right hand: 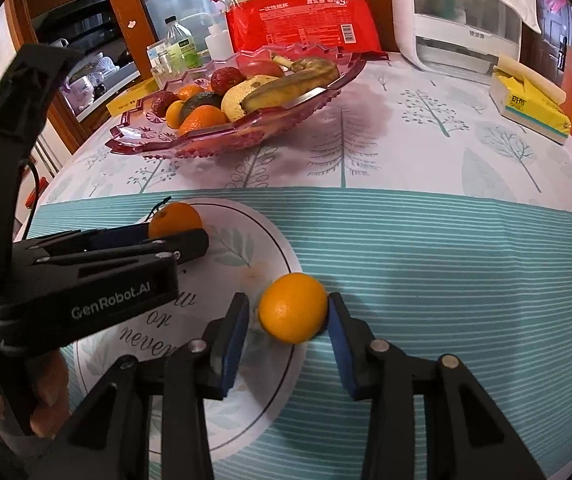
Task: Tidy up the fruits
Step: 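Grasp the large orange with the left tool while the right tool grasps the small orange, then carry both oranges over the pink bowl with both tools, then open both tools to release the oranges into the bowl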
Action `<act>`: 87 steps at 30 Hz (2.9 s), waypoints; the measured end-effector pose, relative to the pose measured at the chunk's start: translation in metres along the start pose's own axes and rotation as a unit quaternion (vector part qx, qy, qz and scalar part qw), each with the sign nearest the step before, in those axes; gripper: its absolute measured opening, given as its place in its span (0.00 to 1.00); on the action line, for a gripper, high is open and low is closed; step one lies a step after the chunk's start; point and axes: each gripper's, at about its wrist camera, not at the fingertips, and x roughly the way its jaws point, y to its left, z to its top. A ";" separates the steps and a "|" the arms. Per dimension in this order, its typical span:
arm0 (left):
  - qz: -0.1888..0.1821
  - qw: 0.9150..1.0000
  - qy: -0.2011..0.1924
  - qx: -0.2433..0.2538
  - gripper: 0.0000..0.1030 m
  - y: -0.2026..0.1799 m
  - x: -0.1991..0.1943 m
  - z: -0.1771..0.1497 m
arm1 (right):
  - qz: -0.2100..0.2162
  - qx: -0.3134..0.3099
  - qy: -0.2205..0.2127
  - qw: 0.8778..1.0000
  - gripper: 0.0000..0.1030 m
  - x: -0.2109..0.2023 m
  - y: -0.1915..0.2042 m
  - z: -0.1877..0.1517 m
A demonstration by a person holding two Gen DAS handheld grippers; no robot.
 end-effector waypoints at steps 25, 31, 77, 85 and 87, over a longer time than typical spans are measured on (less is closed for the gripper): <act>0.003 1.000 -0.002 -0.023 0.36 0.031 -0.120 0.026 | 0.031 -0.011 -0.030 0.999 0.32 -0.087 0.033 0.050; 0.012 0.997 -0.074 -0.017 0.36 0.042 -0.187 0.073 | 0.039 -0.033 -0.080 0.996 0.32 -0.134 0.048 0.099; 0.050 0.997 0.027 0.046 0.74 0.092 0.001 0.175 | 0.022 -0.042 0.044 0.998 0.34 0.080 0.073 0.231; 0.050 0.997 0.023 0.045 0.80 0.089 -0.011 0.173 | 0.027 -0.043 0.028 0.998 0.43 0.065 0.075 0.233; 0.047 0.998 0.023 0.043 0.83 0.090 -0.015 0.173 | 0.027 -0.044 0.022 0.998 0.43 0.059 0.076 0.234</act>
